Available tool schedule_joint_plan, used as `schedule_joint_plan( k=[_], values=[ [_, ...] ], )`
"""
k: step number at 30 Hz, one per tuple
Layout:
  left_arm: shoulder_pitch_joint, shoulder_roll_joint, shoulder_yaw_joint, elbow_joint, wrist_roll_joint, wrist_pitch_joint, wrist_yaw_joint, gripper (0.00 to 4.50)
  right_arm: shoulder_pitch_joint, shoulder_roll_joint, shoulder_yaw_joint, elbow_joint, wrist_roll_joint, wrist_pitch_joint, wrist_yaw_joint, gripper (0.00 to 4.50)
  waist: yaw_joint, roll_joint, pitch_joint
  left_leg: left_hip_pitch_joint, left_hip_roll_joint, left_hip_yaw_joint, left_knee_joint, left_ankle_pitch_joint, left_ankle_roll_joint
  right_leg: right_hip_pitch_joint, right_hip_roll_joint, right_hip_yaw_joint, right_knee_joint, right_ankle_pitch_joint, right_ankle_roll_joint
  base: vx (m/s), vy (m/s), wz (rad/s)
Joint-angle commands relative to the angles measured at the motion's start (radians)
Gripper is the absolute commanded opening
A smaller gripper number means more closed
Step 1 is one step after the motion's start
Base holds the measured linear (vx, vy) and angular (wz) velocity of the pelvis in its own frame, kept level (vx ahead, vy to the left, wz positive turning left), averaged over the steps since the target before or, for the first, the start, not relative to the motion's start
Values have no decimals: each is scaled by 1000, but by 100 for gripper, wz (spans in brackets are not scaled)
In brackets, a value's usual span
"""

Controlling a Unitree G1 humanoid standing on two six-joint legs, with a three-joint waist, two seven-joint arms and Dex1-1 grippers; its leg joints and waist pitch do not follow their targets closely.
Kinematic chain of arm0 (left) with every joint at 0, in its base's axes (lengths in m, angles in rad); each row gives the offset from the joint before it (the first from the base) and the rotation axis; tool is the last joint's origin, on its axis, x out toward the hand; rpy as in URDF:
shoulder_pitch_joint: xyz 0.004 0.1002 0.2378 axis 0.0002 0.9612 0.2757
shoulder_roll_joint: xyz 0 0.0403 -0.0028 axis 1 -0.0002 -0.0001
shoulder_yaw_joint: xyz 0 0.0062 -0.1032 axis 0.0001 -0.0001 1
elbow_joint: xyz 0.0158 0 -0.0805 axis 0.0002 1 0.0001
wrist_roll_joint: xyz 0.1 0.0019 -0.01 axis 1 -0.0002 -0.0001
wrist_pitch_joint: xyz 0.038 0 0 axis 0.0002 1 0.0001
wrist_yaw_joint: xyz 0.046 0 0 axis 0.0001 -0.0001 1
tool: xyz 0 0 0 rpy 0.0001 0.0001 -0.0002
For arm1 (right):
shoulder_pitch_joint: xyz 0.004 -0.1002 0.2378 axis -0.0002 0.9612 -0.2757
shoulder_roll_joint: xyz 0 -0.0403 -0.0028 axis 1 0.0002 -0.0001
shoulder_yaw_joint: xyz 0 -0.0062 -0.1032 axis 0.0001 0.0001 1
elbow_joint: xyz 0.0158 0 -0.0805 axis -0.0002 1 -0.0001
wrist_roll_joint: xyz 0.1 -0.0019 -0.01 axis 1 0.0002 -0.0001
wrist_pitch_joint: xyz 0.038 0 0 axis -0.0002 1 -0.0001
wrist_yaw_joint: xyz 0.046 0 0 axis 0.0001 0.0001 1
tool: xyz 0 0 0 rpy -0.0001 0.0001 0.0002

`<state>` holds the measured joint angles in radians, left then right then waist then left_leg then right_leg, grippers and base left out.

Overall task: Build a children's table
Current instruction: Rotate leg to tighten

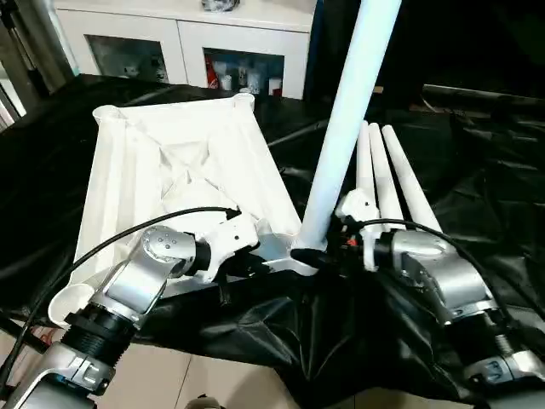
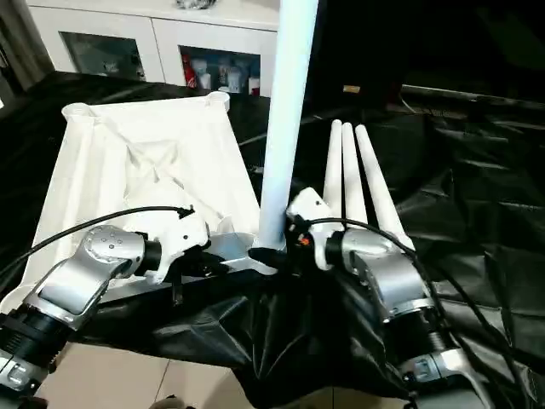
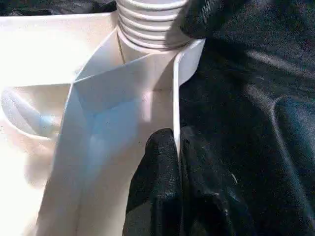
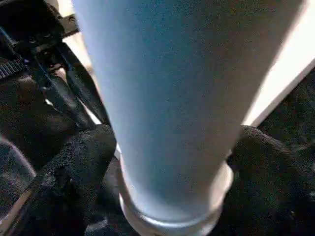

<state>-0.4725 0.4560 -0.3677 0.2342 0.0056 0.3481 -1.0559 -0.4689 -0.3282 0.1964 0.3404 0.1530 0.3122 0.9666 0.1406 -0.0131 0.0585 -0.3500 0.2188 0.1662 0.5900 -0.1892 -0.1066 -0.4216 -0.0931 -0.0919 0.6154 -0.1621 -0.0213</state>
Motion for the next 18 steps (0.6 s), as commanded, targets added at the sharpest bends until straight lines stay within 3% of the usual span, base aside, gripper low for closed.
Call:
schedule_joint_plan(
  k=[1, 13, 18],
  values=[
    [-5, 2, -6, -5, 8, 14, 2, 9, -23, 1, -2, 18, -10, -14, -3, 416, 1, 0, -75, -6, 3, 6, -66, -154, 18, 70, -45, 46, -63, -207, -176, 0, 0, 0],
    [-16, -5, -2, 7, 4, 19, 9, 0, -33, 7, 12, 52, -15, -29, 3, 296, 1, -1, -76, -6, 3, 7, -65, -151, 18, 71, -45, 46, -62, -208, -174, 0, 0, 0],
    [-15, -5, 0, 10, 4, 20, 13, 0, -31, 14, 13, 59, -12, -32, 0, 278, 0, 0, -75, -5, 3, 6, -66, -160, 16, 70, -46, 46, -65, -229, -168, 0, 0, 0]
  ],
)
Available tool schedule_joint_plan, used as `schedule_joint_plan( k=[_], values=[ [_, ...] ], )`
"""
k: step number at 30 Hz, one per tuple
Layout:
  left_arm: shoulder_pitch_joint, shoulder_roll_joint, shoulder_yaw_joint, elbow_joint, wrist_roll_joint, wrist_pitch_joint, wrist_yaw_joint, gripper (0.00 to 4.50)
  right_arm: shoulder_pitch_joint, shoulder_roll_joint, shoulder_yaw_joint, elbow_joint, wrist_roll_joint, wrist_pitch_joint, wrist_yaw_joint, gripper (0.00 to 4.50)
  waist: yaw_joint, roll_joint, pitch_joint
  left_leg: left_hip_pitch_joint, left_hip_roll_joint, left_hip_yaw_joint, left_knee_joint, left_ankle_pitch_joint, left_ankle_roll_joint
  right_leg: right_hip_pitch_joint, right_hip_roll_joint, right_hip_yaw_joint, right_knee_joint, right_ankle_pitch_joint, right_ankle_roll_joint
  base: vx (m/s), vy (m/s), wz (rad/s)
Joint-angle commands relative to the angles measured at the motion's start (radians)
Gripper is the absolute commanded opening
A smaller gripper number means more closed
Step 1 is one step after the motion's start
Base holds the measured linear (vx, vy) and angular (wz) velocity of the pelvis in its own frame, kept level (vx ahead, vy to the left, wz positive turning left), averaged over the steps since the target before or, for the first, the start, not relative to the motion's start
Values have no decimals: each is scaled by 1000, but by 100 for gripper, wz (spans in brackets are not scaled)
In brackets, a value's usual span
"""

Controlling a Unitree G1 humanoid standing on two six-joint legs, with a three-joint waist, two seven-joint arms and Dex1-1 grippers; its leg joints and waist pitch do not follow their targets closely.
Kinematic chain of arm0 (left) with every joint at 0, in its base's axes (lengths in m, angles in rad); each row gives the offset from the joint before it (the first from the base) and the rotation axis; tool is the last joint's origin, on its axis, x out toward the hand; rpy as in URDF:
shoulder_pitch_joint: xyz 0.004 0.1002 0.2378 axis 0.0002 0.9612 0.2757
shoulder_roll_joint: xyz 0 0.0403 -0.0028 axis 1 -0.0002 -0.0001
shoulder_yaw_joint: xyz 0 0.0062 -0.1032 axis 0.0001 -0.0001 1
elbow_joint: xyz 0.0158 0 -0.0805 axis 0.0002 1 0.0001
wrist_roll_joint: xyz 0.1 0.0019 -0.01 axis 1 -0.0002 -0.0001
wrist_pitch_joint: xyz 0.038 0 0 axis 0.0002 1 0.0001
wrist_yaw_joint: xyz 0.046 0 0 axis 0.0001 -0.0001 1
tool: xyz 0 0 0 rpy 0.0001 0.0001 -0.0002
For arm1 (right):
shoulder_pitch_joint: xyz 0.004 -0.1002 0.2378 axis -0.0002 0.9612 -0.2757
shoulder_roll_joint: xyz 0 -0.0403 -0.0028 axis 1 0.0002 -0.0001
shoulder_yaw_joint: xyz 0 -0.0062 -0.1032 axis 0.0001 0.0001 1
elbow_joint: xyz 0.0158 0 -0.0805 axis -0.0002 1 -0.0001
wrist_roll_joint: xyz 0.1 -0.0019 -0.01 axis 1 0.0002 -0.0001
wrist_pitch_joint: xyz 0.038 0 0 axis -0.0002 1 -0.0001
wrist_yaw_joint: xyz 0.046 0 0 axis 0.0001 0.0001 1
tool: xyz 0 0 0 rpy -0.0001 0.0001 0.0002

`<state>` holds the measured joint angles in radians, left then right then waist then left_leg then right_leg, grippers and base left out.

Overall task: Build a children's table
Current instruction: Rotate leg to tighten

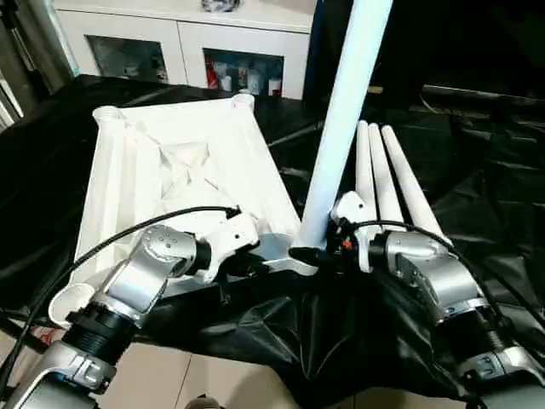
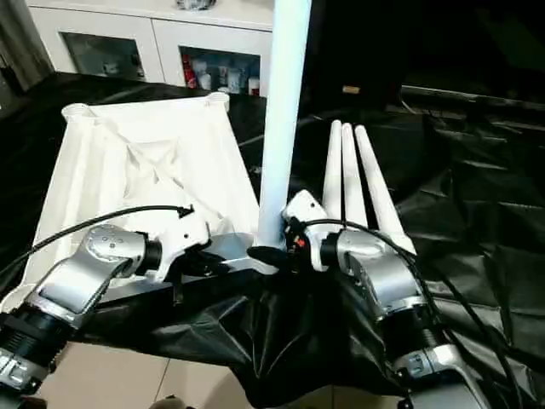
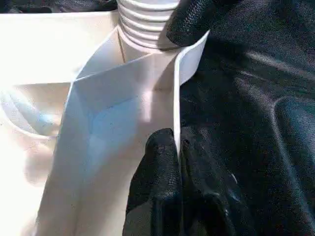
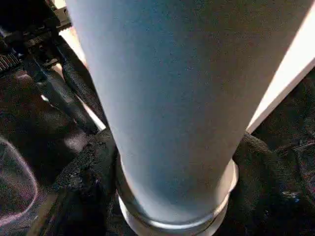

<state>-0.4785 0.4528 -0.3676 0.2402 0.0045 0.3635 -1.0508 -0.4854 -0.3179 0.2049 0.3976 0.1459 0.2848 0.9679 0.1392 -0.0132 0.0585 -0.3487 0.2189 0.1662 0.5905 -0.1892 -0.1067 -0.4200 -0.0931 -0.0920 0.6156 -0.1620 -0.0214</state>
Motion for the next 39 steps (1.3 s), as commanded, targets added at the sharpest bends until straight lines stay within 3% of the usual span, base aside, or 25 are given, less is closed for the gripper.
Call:
schedule_joint_plan(
  k=[1, 4, 6, 9, 10, 12, 13, 15, 16, 17, 19, 21, 22, 24, 27, 32, 39],
  values=[
    [-10, -2, 1, 5, 5, 5, 9, 0, -14, 4, 5, 2, -5, -5, -2, 277, 1, 0, -75, -7, 3, 6, -67, -160, 16, 68, -46, 46, -65, -230, -168, 0, 0, 0],
    [-19, -23, 17, 32, 14, 9, 59, 0, -7, 19, -5, 18, -11, -2, -42, 275, 1, 0, -75, -6, 2, 7, -66, -159, 17, 68, -45, 46, -65, -228, -168, 0, 0, 0],
    [-45, -66, 42, 78, 25, 39, 144, 0, -12, 53, -30, 66, -27, -4, -142, 275, 1, 0, -72, -1, 1, 8, -67, -180, 4, 64, -45, 46, -74, -272, -161, 0, 0, 0],
    [-67, -101, 55, 113, 37, 50, 210, 0, -22, 87, -57, 108, -35, -3, -232, 274, -1, -3, -72, -4, -1, 7, -69, -185, -4, 65, -46, 44, -76, -311, -143, 0, 0, 0],
    [-115, -178, 91, 165, 39, 86, 331, 0, -50, 149, -109, 184, -30, 26, -383, 274, 0, -2, -72, -2, 0, 6, -69, -194, -6, 64, -48, 43, -79, -329, -137, 0, 0, 0],
    [-171, -264, 138, 225, 29, 123, 462, 0, -82, 211, -148, 263, -29, 40, -529, 274, -4, 5, -73, 4, -4, 7, -67, -208, -23, 56, -49, 43, -85, -382, -135, 0, 0, 0],
    [-197, -304, 153, 254, 25, 126, 516, 0, -99, 243, -162, 300, -28, 39, -595, 274, -5, -1, -71, 2, -5, 8, -69, -213, -21, 58, -48, 40, -94, -400, -123, 0, 0, 0],
    [-220, -337, 164, 281, 22, 127, 561, 0, -118, 272, -177, 336, -23, 45, -655, 274, -2, -1, -74, 1, -5, 4, -69, -214, -17, 61, -48, 38, -92, -397, -110, 0, 0, 0],
    [-262, -391, 147, 337, 45, 107, 621, 0, -161, 336, -205, 404, 5, 36, -720, 274, -1, 7, -74, 0, -7, 5, -69, -218, -13, 57, -47, 39, -93, -392, -105, 0, 0, 0],
    [-268, -399, 144, 345, 48, 104, 629, 0, -168, 346, -210, 413, 12, 37, -725, 274, -2, 4, -75, 0, -11, 6, -67, -216, -11, 54, -46, 39, -96, -392, -101, 0, 0, 0],
    [-276, -417, 141, 356, 48, 104, 634, 0, -185, 365, -223, 431, 27, 33, -727, 274, 3, 3, -78, -1, -8, 5, -67, -205, -2, 57, -46, 39, -91, -348, -105, 0, 0, 0],
    [-273, -417, 126, 352, 55, 96, 619, 0, -194, 372, -225, 437, 22, 24, -720, 344, 4, 5, -80, -9, -5, 2, -69, -185, 6, 64, -46, 38, -83, -291, -116, 0, 0, 0],
    [-271, -416, 120, 352, 59, 90, 610, 0, -199, 374, -228, 442, 18, 22, -717, 344, 3, 5, -80, -10, -5, 3, -68, -182, 7, 64, -46, 39, -82, -280, -119, 0, 0, 0],
    [-260, -409, 109, 342, 67, 86, 585, 0, -206, 378, -240, 444, 23, 26, -694, 348, 2, 4, -80, -10, -5, 2, -70, -187, 12, 66, -47, 38, -80, -278, -124, 0, 0, 0],
    [-244, -388, 85, 333, 67, 52, 535, 0, -230, 365, -231, 473, -12, -11, -689, 388, -5, -1, -78, -10, -6, 3, -71, -201, 9, 65, -49, 37, -86, -322, -115, 0, 0, 0],
    [-200, -343, 49, 288, 63, 13, 441, 0, -223, 322, -193, 442, -51, -44, -634, 388, -14, -1, -75, -12, -5, 2, -73, -207, 13, 65, -51, 37, -90, -362, -108, 0, 0, 0],
    [-124, -241, 19, 179, 29, -25, 262, 0, -148, 184, -106, 261, -79, -46, -421, 388, -13, -4, -75, -12, 1, 4, -73, -182, 28, 65, -50, 40, -84, -327, -118, 0, 0, 0]
  ],
)
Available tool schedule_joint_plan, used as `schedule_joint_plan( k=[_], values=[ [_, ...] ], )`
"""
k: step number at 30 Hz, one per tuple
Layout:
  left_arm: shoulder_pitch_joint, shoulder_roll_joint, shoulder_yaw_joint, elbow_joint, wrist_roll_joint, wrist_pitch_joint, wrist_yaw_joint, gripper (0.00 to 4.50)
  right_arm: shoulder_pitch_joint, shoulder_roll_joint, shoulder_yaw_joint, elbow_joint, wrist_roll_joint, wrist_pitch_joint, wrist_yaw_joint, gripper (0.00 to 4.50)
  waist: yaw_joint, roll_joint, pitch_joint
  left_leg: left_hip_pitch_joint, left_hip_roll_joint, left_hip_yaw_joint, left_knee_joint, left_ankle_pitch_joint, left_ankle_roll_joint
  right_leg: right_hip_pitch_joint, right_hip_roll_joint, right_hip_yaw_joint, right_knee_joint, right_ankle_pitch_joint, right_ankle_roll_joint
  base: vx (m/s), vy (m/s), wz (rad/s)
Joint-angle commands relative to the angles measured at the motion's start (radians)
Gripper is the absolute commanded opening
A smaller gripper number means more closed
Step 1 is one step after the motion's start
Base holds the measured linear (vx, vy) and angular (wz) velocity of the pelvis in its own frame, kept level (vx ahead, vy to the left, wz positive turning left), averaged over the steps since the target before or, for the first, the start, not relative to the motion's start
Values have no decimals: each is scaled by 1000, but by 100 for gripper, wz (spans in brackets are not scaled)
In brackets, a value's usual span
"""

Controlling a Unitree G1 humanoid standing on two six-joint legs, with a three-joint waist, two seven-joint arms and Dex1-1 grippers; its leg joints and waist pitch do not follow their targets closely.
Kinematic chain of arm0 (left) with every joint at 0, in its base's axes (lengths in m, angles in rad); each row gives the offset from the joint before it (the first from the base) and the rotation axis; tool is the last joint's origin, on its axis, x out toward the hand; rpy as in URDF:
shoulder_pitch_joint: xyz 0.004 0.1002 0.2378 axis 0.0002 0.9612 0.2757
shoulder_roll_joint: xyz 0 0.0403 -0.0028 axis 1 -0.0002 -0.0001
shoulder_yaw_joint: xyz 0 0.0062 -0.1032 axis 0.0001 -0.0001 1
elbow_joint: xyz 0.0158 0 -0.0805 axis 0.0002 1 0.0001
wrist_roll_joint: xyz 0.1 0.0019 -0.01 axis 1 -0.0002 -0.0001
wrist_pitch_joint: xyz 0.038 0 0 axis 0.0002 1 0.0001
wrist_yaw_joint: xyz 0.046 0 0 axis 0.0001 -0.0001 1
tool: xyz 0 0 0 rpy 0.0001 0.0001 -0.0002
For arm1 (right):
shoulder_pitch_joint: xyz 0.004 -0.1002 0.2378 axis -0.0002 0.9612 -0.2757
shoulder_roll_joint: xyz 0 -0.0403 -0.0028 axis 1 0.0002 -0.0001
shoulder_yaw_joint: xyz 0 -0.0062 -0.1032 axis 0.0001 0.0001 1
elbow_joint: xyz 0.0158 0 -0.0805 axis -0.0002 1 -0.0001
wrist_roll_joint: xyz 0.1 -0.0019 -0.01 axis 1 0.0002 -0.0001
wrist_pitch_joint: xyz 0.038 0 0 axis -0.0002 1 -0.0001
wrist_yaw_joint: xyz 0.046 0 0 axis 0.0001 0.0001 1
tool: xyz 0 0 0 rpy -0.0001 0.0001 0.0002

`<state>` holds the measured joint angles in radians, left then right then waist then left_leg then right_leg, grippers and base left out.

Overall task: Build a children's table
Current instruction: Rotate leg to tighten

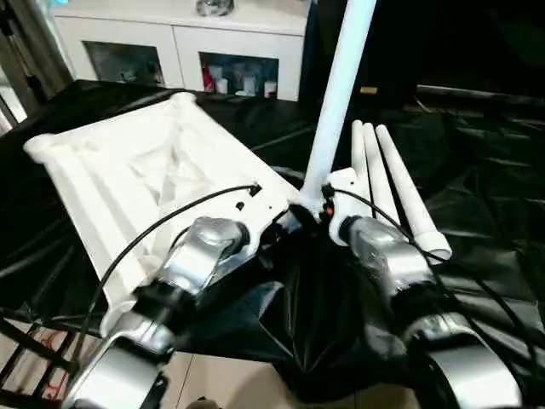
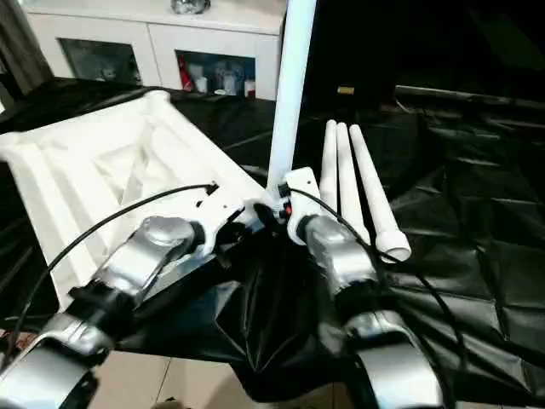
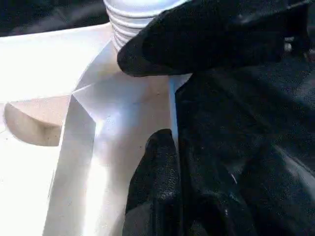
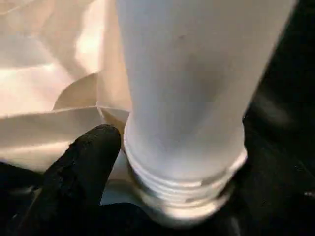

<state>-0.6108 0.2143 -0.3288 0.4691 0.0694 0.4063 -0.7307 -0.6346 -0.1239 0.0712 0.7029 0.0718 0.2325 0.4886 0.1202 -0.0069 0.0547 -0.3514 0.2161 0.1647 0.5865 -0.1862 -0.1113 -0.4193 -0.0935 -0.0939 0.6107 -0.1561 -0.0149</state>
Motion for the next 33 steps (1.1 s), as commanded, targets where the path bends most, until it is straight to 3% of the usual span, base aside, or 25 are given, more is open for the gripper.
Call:
schedule_joint_plan(
  k=[1, 6, 12, 17, 18, 22, 23, 28, 33],
  values=[
    [26, 25, -29, -79, -47, -90, -107, 0, 19, -48, 49, -82, -8, 8, 121, 388, 8, -9, -70, -10, 5, 4, -69, -192, 36, 65, -51, 42, -79, -334, -125, 0, 0, 0],
    [62, 97, -44, -143, -67, -107, -205, 0, 65, -150, 94, -172, 0, -2, 297, 388, 13, -12, -68, -6, 7, 8, -70, -211, 31, 61, -48, 44, -82, -363, -122, 0, 0, 0],
    [89, 140, -33, -196, -75, -94, -262, 0, 97, -211, 95, -232, 30, -7, 394, 388, 20, -13, -67, -5, 8, 9, -69, -207, 32, 59, -48, 45, -81, -367, -125, 0, 0, 0],
    [92, 155, -31, -202, -81, -97, -279, 0, 113, -223, 100, -260, 51, 12, 447, 388, 21, -14, -67, -7, 6, 9, -69, -197, 34, 61, -47, 45, -79, -353, -128, 0, 0, 0],
    [92, 157, -30, -203, -81, -96, -281, 0, 115, -222, 101, -263, 52, 14, 450, 362, 22, -13, -67, -6, 7, 9, -69, -194, 34, 59, -48, 45, -79, -352, -130, 0, 0, 0],
    [92, 159, -27, -206, -80, -88, -288, 0, 123, -211, 114, -265, 48, 22, 466, 350, 21, -15, -67, -8, 7, 9, -69, -193, 32, 60, -48, 44, -79, -353, -132, 0, 0, 0],
    [92, 159, -27, -206, -80, -88, -288, 0, 125, -209, 115, -264, 47, 23, 464, 325, 22, -14, -67, -7, 7, 9, -69, -194, 31, 60, -48, 45, -80, -357, -131, 0, 0, 0],
    [91, 159, -26, -200, -80, -88, -287, 0, 127, -202, 113, -262, 45, 29, 451, 285, 22, -14, -67, -7, 6, 8, -70, -196, 27, 61, -48, 44, -81, -372, -123, 0, 0, 0],
    [89, 147, -15, -191, -84, -81, -269, 0, 135, -167, 84, -256, 59, 44, 395, 277, 20, -15, -66, -7, 6, 8, -70, -195, 25, 59, -49, 44, -83, -379, -119, 0, 0, 0]
  ],
)
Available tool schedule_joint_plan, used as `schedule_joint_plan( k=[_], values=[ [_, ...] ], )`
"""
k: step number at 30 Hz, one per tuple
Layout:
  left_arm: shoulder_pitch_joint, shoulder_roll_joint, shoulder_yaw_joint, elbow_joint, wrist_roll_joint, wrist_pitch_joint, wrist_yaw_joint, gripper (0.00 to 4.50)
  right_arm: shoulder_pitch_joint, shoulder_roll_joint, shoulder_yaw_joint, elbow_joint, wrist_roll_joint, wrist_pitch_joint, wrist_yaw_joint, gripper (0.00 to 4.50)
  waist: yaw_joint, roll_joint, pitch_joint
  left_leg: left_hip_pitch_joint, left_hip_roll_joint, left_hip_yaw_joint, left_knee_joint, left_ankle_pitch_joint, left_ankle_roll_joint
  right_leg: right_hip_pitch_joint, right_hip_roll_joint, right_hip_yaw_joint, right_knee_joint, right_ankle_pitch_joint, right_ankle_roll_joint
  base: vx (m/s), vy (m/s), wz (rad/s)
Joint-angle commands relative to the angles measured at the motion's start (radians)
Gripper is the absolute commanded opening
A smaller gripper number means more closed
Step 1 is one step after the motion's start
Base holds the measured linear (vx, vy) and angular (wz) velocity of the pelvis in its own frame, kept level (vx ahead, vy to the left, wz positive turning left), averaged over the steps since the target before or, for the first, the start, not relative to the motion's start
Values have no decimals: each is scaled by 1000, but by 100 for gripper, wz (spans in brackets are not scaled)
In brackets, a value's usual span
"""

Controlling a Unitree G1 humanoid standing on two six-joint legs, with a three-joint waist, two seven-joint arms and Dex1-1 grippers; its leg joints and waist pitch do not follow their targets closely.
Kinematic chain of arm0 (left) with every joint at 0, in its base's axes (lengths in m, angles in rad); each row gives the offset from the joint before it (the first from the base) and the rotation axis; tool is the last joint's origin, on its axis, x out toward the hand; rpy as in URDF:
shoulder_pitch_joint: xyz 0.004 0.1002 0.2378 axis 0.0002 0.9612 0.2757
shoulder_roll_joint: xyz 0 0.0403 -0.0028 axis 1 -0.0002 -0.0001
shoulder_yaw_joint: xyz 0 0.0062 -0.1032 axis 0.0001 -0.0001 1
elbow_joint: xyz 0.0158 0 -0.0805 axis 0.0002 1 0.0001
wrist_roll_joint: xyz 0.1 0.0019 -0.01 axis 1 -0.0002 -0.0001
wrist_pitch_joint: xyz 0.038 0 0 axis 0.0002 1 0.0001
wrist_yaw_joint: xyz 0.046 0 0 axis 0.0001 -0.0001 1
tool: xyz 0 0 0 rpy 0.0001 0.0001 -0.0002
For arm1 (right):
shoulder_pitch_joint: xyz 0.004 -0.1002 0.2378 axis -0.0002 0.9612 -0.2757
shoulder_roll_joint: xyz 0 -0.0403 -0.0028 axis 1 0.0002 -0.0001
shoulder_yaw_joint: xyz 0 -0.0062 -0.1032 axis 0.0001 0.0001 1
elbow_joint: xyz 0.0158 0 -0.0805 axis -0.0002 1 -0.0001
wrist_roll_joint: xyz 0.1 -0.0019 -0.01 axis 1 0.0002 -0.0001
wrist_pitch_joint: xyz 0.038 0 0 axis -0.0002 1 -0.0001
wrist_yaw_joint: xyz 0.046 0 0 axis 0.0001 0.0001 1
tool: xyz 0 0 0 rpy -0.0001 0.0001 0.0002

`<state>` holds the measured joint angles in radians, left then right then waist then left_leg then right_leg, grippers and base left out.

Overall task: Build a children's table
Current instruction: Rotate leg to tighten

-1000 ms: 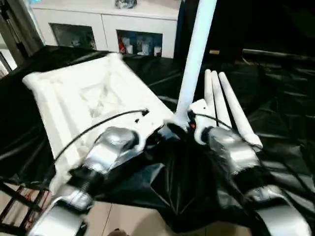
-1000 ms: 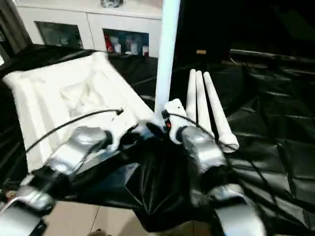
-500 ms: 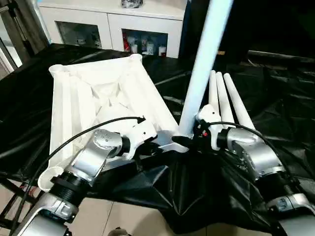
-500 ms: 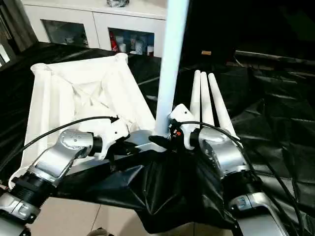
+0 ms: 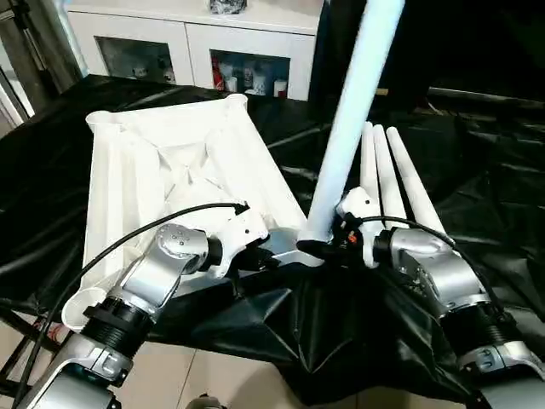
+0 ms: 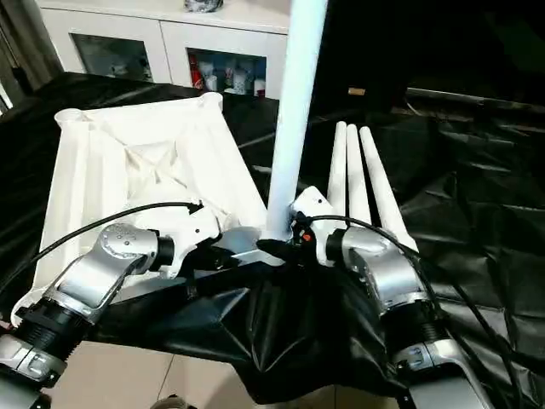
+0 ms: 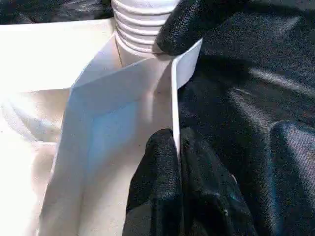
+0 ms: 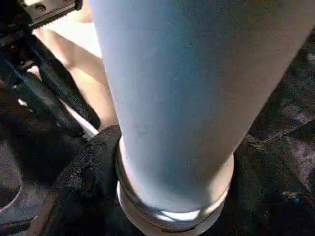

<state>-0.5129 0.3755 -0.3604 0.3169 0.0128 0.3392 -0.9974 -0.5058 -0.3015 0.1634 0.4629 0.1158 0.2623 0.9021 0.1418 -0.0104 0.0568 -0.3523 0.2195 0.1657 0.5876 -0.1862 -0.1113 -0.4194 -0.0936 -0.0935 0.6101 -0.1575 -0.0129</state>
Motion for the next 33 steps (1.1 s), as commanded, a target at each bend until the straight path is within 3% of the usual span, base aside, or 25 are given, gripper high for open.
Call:
schedule_joint_plan(
  k=[1, 7, 10, 13, 15, 17, 20, 24, 28, 31, 33],
  values=[
    [-9, -15, 17, -38, -28, -14, -2, 0, 7, 12, -9, -16, 15, 14, -21, 276, -2, -11, -68, -6, 3, 7, -72, -199, 22, 59, -48, 43, -82, -384, -119, 0, 0, 0],
    [-65, -113, 58, 48, -7, 16, 161, 0, 3, 127, -65, 56, -2, 46, -259, 275, -6, -12, -66, -2, -1, 7, -74, -210, 5, 55, -49, 42, -90, -435, -96, 0, 0, 0],
    [-126, -197, 71, 142, 21, 62, 295, 0, -37, 219, -103, 158, -26, 69, -472, 275, -10, -4, -66, -1, -3, 6, -75, -213, -7, 51, -48, 42, -95, -461, -88, 0, 0, 0],
    [-179, -275, 85, 237, 35, 69, 408, 0, -82, 283, -116, 238, -46, 74, -606, 275, -7, -5, -69, 5, -6, 4, -72, -225, -17, 52, -51, 40, -100, -483, -73, 0, 0, 0],
    [-194, -300, 83, 260, 37, 67, 419, 0, -93, 307, -120, 251, -45, 65, -623, 275, -4, -5, -70, 2, -5, 4, -74, -223, -1, 51, -49, 42, -97, -430, -76, 0, 0, 0],
    [-209, -323, 79, 278, 38, 45, 415, 0, -105, 324, -129, 263, -35, 53, -622, 345, -3, -4, -70, -2, -5, 4, -74, -218, 4, 54, -49, 42, -93, -403, -82, 0, 0, 0],
    [-211, -324, 72, 278, 37, 19, 386, 0, -110, 327, -142, 260, -22, 34, -595, 354, -3, -2, -71, -7, -5, 2, -76, -216, 12, 59, -50, 43, -90, -391, -86, 0, 0, 0],
    [-204, -310, 65, 271, 36, -3, 352, 0, -108, 317, -139, 235, -17, 11, -559, 390, -3, -1, -70, -4, -5, 3, -77, -231, 15, 57, -51, 42, -95, -420, -82, 0, 0, 0],
    [-162, -251, 42, 207, 29, -37, 252, 0, -79, 254, -93, 157, -17, 9, -429, 390, -3, -4, -70, -6, -3, 3, -77, -226, 25, 58, -51, 44, -96, -417, -76, 0, 0, 0],
    [-121, -200, 27, 144, 14, -55, 167, 0, -53, 182, -52, 104, -32, 2, -318, 390, -1, -5, -72, -11, -1, 2, -76, -197, 29, 64, -52, 44, -88, -372, -91, 0, 0, 0],
    [-107, -181, 21, 121, 8, -62, 138, 0, -45, 156, -41, 89, -36, -2, -281, 390, 0, -5, -71, -7, 2, 5, -76, -195, 35, 60, -52, 46, -86, -356, -109, 0, 0, 0]
  ],
)
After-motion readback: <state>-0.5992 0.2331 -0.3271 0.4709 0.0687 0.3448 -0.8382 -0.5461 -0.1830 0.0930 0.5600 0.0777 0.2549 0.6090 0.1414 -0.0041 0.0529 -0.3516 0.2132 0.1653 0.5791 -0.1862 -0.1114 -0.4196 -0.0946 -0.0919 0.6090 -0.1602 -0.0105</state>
